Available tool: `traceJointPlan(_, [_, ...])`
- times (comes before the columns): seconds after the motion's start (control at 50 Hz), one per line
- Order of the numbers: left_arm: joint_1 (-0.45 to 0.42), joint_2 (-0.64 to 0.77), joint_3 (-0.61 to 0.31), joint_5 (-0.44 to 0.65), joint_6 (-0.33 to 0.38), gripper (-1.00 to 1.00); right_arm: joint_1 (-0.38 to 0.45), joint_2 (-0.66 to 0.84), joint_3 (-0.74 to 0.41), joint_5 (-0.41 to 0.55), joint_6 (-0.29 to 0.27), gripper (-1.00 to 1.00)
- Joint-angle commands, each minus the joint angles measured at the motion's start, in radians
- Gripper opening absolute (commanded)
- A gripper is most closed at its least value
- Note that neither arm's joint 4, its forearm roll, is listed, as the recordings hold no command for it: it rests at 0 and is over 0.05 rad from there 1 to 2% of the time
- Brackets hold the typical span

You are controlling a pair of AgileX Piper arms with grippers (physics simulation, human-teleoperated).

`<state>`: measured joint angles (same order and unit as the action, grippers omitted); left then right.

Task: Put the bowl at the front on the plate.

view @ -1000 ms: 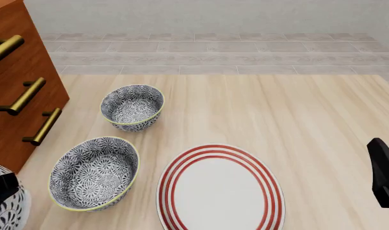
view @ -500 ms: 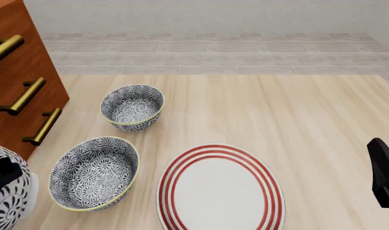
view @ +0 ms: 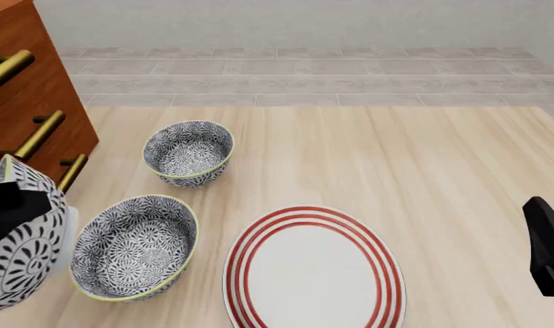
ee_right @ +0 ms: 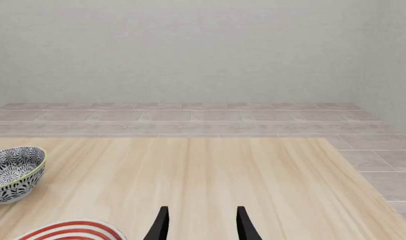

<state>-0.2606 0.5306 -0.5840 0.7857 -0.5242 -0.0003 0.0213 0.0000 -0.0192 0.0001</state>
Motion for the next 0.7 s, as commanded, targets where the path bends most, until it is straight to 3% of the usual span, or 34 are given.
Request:
traceJointPlan(0.02, [-0.093,0.093,-0.083,-0.063,0.029,-1.0,0.0,-0.006,-0.001,0.007,0.0,1.0])
traceJointPlan(0.2, [-0.146,0.183,-0.132,-0.086,0.102,-1.0,0.0,-0.006,-0.001,0.007,0.0,1.0])
traceJointPlan(0.4, [-0.184,0.319,-0.214,-0.082,0.264,-1.0,0.0,-0.006,-0.001,0.007,0.0,1.0])
traceJointPlan(0.7, [-0.228,0.454,-0.327,-0.076,0.389,-1.0,0.0,-0.006,-0.001,0.007,0.0,1.0])
